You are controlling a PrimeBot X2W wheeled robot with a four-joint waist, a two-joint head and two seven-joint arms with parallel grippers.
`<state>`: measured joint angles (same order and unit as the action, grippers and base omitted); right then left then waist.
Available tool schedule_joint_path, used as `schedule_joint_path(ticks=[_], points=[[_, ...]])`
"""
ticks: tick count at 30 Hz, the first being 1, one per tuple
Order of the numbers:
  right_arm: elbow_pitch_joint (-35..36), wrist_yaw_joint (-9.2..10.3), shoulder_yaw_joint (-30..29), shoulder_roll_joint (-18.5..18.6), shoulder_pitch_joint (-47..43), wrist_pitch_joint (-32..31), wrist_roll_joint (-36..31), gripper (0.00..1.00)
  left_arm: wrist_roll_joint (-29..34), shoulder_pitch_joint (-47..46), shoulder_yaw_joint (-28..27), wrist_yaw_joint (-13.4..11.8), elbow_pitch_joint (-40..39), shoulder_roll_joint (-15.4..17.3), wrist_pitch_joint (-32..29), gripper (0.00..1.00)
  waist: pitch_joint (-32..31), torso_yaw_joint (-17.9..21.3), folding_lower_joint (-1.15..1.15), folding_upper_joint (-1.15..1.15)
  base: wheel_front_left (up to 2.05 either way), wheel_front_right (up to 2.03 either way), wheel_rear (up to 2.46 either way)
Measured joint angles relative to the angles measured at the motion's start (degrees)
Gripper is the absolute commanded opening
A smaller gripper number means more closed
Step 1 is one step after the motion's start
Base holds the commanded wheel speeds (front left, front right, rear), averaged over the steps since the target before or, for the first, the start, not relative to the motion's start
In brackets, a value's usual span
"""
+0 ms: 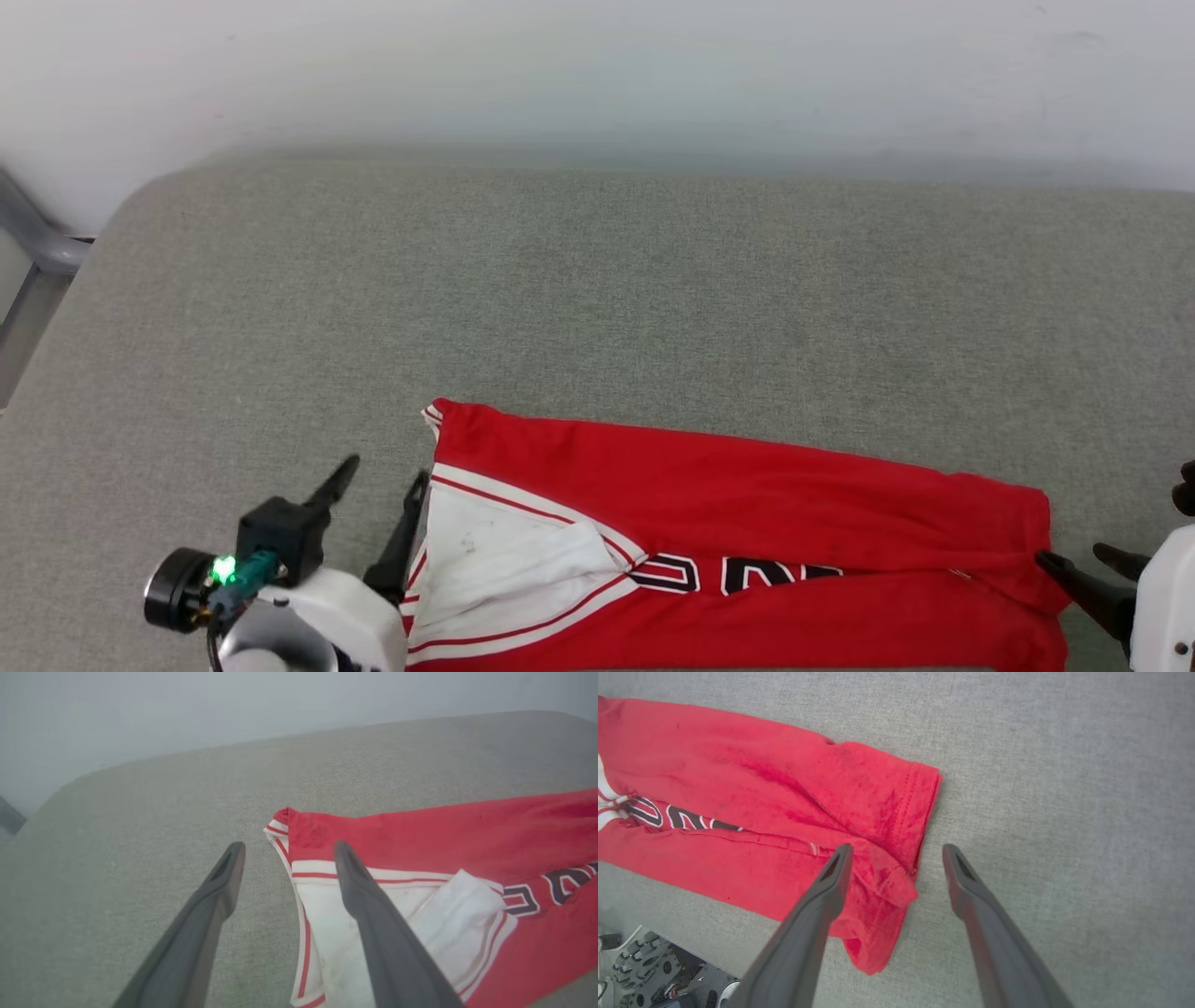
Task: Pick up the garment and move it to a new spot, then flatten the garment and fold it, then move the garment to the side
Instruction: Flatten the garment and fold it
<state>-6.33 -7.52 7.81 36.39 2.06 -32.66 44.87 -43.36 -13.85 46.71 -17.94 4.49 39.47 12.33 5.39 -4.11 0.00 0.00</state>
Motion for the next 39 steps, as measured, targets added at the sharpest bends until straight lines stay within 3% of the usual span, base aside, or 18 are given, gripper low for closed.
schedule_joint_path(ticks=[5,9,13,17,23,31,32,34,39], points=[[-0.69,0.01,-8.26,-6.72,-0.89,-7.42,-3.74,1.00,4.69,-0.71,-7.17,-2.80,-3.47,-3.37,2.56,1.00,0.70,-0.91,0.00,0.00,0.00,0.00,0.00],[-0.63,0.01,-14.63,-12.78,-0.76,-11.18,-9.43,1.00,12.14,0.95,-14.26,-3.03,-6.83,-6.68,2.66,1.00,1.61,-1.64,0.00,0.00,0.00,0.00,0.00],[-0.71,0.01,-19.76,-18.63,0.19,-15.13,-13.99,1.00,17.98,4.19,-19.73,-0.94,-8.28,-9.35,2.67,1.00,2.56,-2.23,0.00,0.00,0.00,0.00,0.00],[-0.68,0.01,-22.14,-22.10,0.36,-17.84,-17.61,1.00,21.04,6.48,-23.54,2.31,-7.88,-11.72,2.72,1.00,3.52,-2.73,0.00,0.00,0.00,0.00,0.00],[-0.92,0.02,-23.12,-24.82,1.08,-20.09,-19.80,1.00,24.42,7.66,-27.91,6.58,-6.64,-15.29,2.72,1.00,4.74,-3.32,0.00,0.00,0.00,0.00,0.00],[-2.10,0.24,-19.80,-26.51,2.13,-19.36,-20.17,1.00,27.91,7.77,-32.08,11.18,-4.98,-19.46,2.72,1.00,5.65,-3.44,0.00,0.00,0.00,0.00,0.00],[-2.40,0.38,-19.50,-26.72,2.31,-19.02,-20.17,0.58,28.27,7.78,-32.55,11.56,-4.83,-19.91,2.72,1.00,5.69,-3.40,0.00,0.00,0.00,0.00,0.00],[-2.90,0.45,-18.60,-26.76,2.58,-18.35,-20.25,0.00,29.09,7.83,-33.32,12.54,-4.53,-20.56,2.72,1.00,5.72,-3.33,0.00,0.01,0.00,0.00,0.00],[-4.45,0.01,-16.69,-26.77,3.17,-14.25,-20.71,0.00,30.64,8.14,-35.44,14.44,-4.10,-22.01,2.72,1.00,5.51,-3.10,0.00,0.00,0.00,0.00,0.00]])
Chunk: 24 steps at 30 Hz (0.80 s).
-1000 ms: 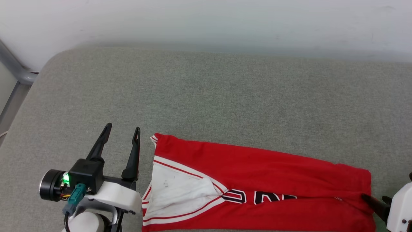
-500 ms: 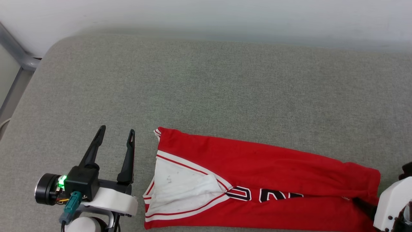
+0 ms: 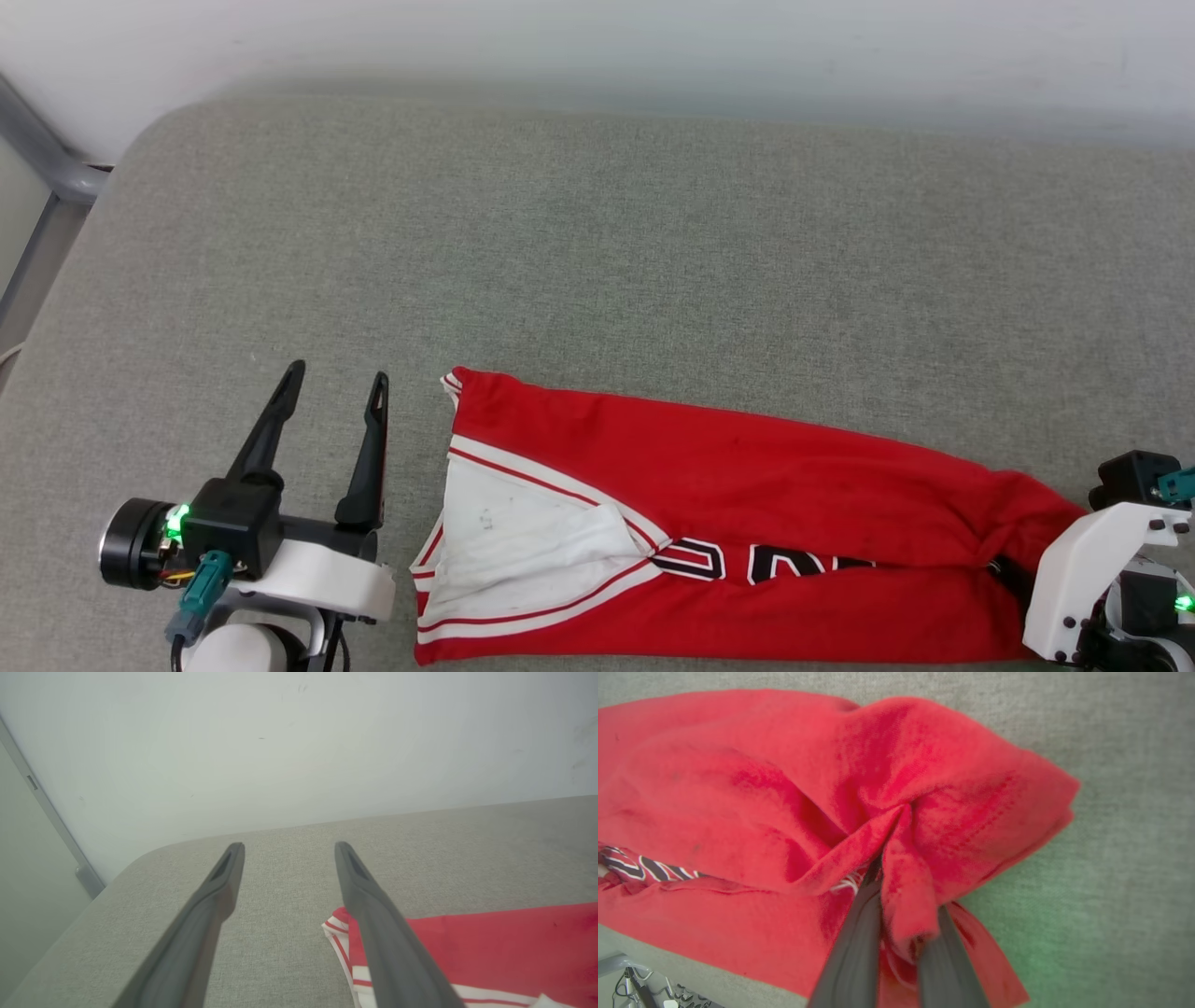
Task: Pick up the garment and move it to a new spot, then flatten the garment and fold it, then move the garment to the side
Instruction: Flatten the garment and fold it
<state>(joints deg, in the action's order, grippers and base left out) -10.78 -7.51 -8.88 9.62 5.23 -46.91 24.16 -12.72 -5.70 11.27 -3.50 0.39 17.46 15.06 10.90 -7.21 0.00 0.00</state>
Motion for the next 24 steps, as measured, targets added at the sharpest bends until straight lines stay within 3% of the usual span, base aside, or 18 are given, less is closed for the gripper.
schedule_joint_path(ticks=[11,24], points=[[-2.89,-0.07,-0.55,4.08,-0.09,6.06,0.57,0.00,2.59,2.11,-3.56,2.75,0.93,-2.20,0.00,1.00,-2.61,1.31,0.00,0.00,0.00,0.00,0.00],[-8.10,-0.03,-7.88,11.31,-0.58,11.35,-3.23,0.00,4.56,3.30,-5.81,4.87,1.22,-4.65,0.00,1.00,-4.91,3.29,0.00,0.00,0.00,0.00,0.00]])
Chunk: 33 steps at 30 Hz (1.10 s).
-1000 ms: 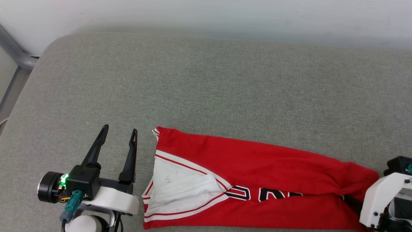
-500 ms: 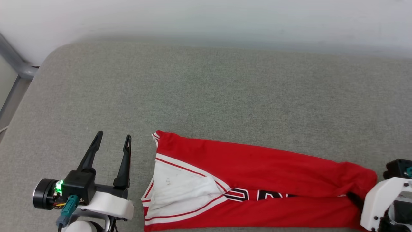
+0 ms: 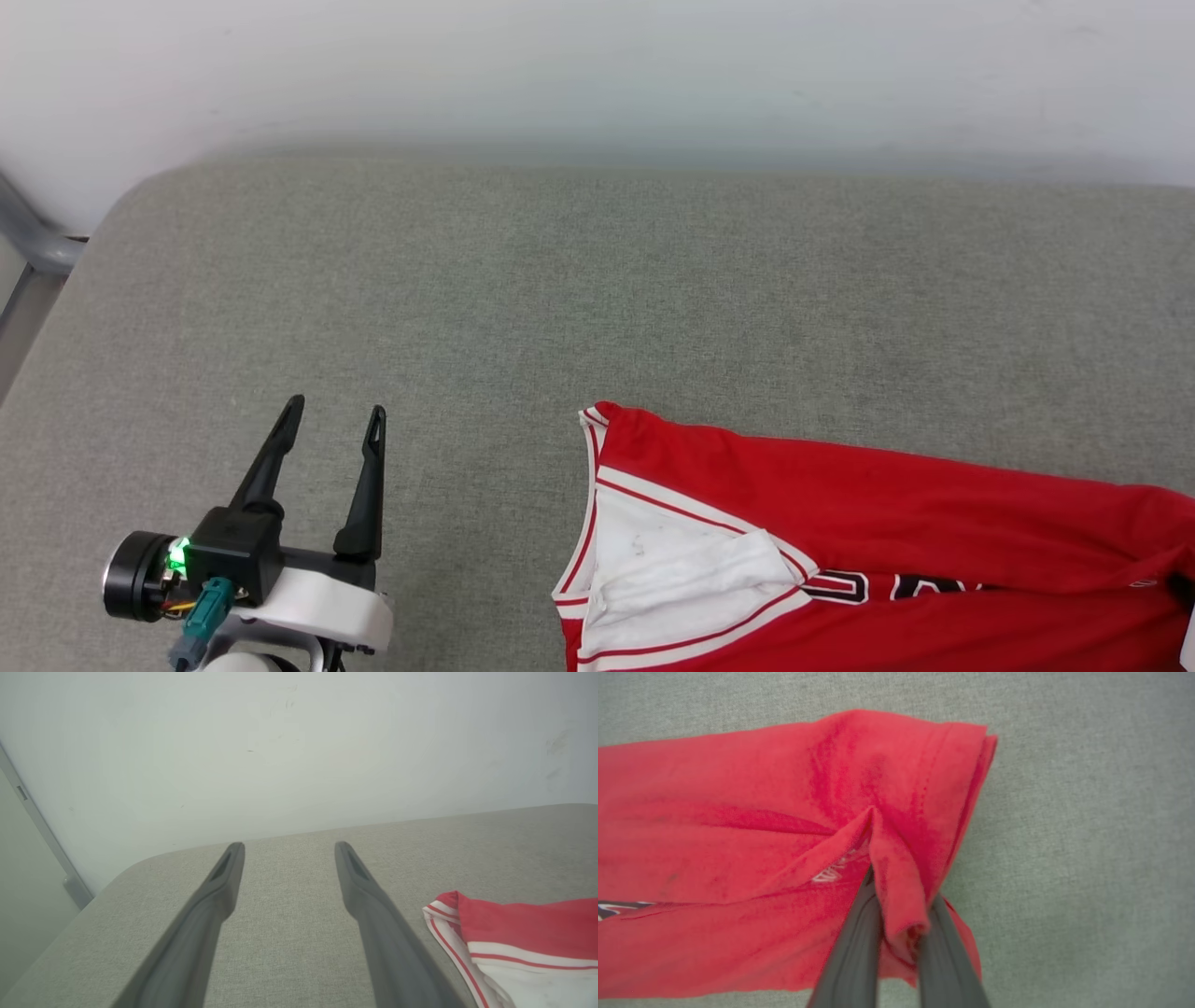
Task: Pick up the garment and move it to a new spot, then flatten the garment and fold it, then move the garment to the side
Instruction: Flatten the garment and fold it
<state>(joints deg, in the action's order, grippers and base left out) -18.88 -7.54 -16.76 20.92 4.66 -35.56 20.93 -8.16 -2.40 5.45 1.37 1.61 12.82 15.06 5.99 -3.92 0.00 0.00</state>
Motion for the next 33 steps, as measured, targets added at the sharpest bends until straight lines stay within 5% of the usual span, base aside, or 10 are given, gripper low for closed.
schedule_joint_path(ticks=[8,21,33], points=[[2.61,0.01,1.19,-0.76,-1.36,-0.04,1.68,0.00,1.01,1.72,-0.52,1.16,0.35,-1.31,0.01,1.00,-2.44,0.58,0.00,0.00,0.00,0.00,0.00],[18.67,0.03,8.17,-5.94,-7.06,-6.84,6.08,0.00,1.90,3.78,-2.16,2.22,0.22,-2.68,0.00,1.00,-4.78,-0.40,0.00,0.00,0.00,0.00,0.00],[25.76,0.04,15.40,-17.28,-6.16,-13.04,12.79,0.00,2.41,4.27,-3.65,3.03,0.18,-3.75,0.01,1.00,-5.24,-2.39,0.00,0.00,0.00,0.00,0.00]])
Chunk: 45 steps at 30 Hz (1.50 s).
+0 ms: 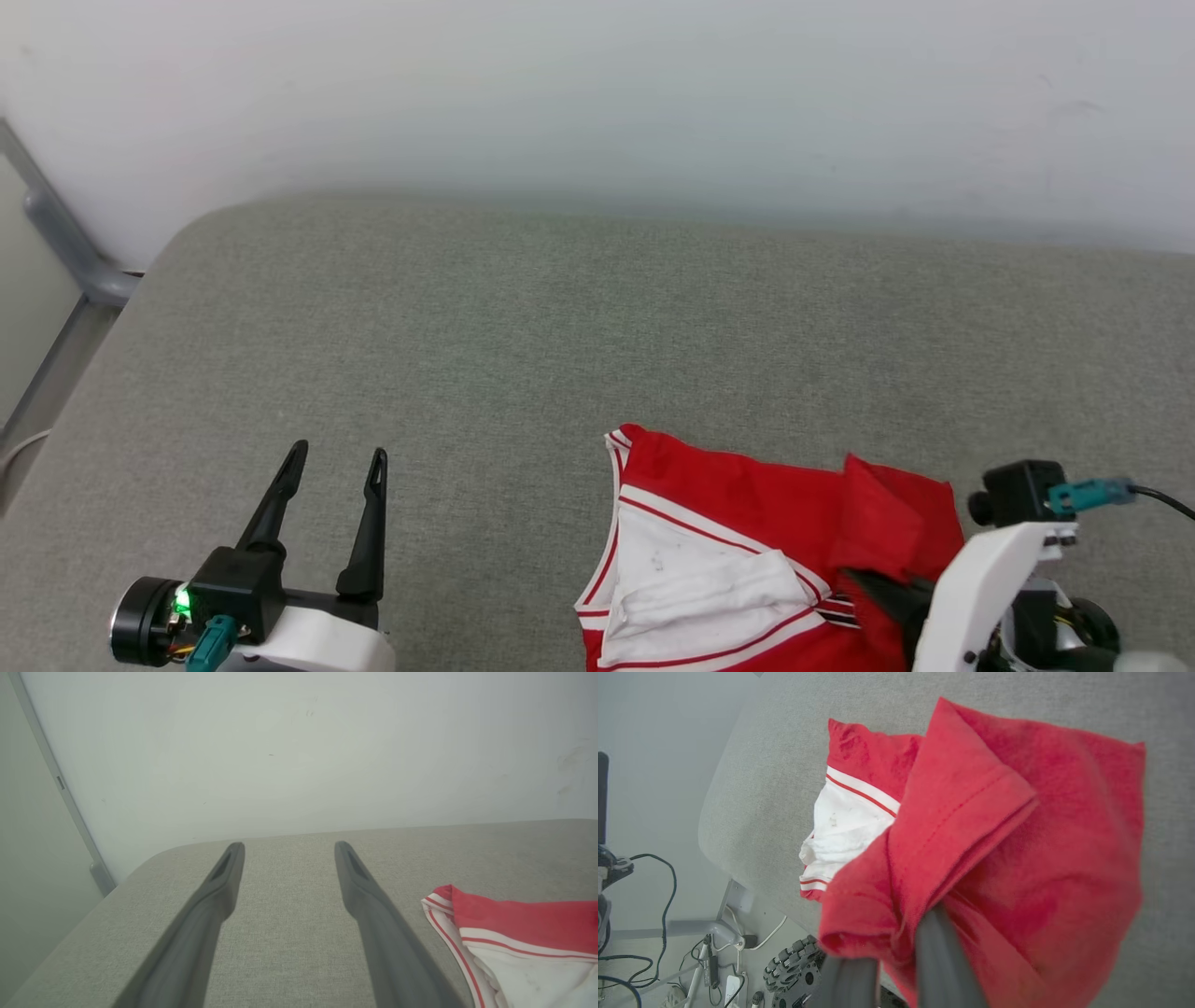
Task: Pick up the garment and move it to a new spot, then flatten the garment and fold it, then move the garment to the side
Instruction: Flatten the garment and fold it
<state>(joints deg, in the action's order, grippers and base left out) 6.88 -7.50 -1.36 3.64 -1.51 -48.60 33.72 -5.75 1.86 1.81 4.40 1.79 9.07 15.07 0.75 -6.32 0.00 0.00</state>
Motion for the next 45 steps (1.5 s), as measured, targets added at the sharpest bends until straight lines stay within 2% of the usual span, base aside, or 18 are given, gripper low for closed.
schedule_joint_path(ticks=[3,5,10,15,21,22,23,28,36,41,45], points=[[-1.27,0.00,1.71,-0.53,1.63,0.46,2.03,0.00,0.11,-0.01,-0.16,0.14,0.12,-0.29,-0.01,1.00,0.08,-0.67,0.00,0.00,0.00,0.00,0.00],[-3.69,0.00,3.61,-0.57,2.44,2.75,5.73,0.00,0.16,-0.01,-0.27,0.16,0.27,-0.43,-0.01,1.00,-0.02,-1.14,0.00,0.00,0.00,0.00,0.00],[-9.33,0.00,10.26,-0.67,4.11,8.47,9.26,0.00,0.47,0.01,-0.66,0.63,0.37,-0.63,0.00,1.00,-0.40,-2.53,0.00,0.00,0.00,0.00,0.00],[-15.94,0.00,14.14,-0.70,7.10,13.76,9.57,0.00,0.57,0.11,-0.97,0.99,0.43,-0.59,0.00,1.00,-0.33,-3.81,0.00,0.00,0.00,0.00,0.00],[-24.14,0.00,15.57,-0.71,10.99,18.94,7.06,0.00,0.75,0.11,-1.21,1.19,0.65,-0.68,0.00,1.00,0.02,-4.97,0.00,0.00,0.00,0.00,0.00],[-25.21,0.00,15.92,-0.71,11.61,19.69,7.10,0.36,0.87,0.10,-1.24,1.24,0.71,-0.73,0.00,1.00,0.06,-5.10,0.00,0.00,0.00,0.00,0.00],[-26.11,0.00,16.50,-0.70,12.26,20.60,7.00,1.00,0.97,0.10,-1.26,1.26,0.79,-0.76,0.00,1.00,0.06,-5.21,0.00,0.00,0.00,0.00,0.00],[-28.64,0.00,20.75,-0.71,14.74,24.09,8.93,1.00,1.05,0.10,-1.48,1.52,1.05,-0.94,0.00,1.00,-0.17,-5.39,0.00,0.00,0.00,0.00,0.00],[-28.39,0.00,27.11,-0.76,15.71,25.47,13.96,1.00,1.49,0.15,-1.85,1.66,0.98,-1.40,0.00,1.00,-1.03,-4.55,0.00,0.00,0.00,0.00,0.00],[-27.20,0.00,26.03,-0.76,17.35,25.47,13.58,1.00,1.59,0.37,-1.83,1.67,0.80,-2.02,0.00,1.00,-1.73,-3.61,0.00,0.00,0.00,0.00,0.00],[-25.77,0.00,22.01,-0.74,19.50,24.86,7.45,1.00,1.66,0.83,-1.79,1.69,0.40,-2.25,0.00,1.00,-2.18,-2.41,0.00,0.00,0.00,0.00,0.00]])
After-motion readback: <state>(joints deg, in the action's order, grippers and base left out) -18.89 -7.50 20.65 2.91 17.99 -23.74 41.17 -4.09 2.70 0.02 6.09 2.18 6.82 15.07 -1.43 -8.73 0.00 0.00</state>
